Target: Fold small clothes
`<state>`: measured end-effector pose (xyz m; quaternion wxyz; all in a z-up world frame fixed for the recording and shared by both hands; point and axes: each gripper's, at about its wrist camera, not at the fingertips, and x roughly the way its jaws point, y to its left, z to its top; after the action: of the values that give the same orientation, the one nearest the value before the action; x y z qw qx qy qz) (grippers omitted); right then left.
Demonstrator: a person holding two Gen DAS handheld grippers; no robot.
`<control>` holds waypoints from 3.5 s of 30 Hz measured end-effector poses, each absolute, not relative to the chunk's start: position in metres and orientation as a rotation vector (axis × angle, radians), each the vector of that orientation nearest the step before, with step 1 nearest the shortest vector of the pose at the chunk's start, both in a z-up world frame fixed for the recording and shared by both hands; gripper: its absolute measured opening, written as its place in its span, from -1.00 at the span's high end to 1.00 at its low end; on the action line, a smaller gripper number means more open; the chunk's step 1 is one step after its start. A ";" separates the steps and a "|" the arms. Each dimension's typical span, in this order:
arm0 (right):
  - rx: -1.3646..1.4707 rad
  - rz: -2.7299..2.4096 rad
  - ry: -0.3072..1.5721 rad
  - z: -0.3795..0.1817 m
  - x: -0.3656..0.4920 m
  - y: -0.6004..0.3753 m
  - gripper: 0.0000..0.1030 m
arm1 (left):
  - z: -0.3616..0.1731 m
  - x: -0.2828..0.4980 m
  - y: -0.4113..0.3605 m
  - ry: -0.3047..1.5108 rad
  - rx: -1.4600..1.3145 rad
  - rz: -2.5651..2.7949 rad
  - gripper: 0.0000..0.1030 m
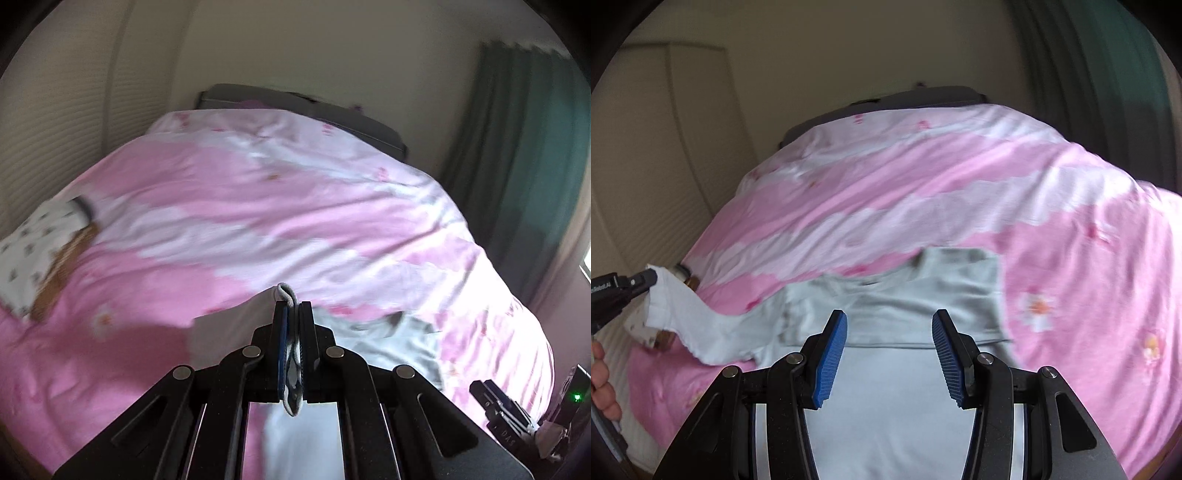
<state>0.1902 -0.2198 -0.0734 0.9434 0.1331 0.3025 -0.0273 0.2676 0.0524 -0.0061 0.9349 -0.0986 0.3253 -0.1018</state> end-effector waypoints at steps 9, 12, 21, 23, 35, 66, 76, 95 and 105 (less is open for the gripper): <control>0.379 -0.164 0.617 -0.083 0.181 -0.319 0.06 | -0.016 0.306 -0.089 0.692 -0.076 -0.360 0.86; 0.397 -0.189 0.621 -0.089 0.177 -0.341 0.06 | -0.038 0.314 -0.128 0.733 -0.038 -0.388 0.86; 0.458 -0.221 0.659 -0.112 0.179 -0.374 0.06 | -0.093 0.325 -0.190 0.858 0.039 -0.433 0.85; 0.457 -0.224 0.662 -0.114 0.179 -0.375 0.06 | -0.101 0.325 -0.195 0.876 0.045 -0.435 0.85; 0.458 -0.227 0.669 -0.119 0.182 -0.376 0.06 | -0.106 0.311 -0.201 0.846 0.117 -0.455 0.05; 0.200 -0.046 0.848 -0.154 0.282 -0.256 0.06 | -0.170 0.302 0.028 0.955 0.022 -0.088 0.01; 0.175 -0.017 0.888 -0.167 0.284 -0.246 0.75 | -0.176 0.293 0.050 0.947 -0.025 -0.054 -0.04; 0.155 -0.042 0.777 -0.136 0.275 -0.254 0.19 | -0.132 0.291 0.019 0.837 -0.002 -0.142 -0.02; 0.062 -0.081 0.867 -0.164 0.318 -0.250 0.19 | -0.169 0.327 0.010 0.928 0.043 -0.061 -0.03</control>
<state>0.3178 -0.2504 -0.1637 0.9063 0.0302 0.4198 -0.0394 0.3269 0.0104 -0.1694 0.8935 0.0208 0.4476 -0.0293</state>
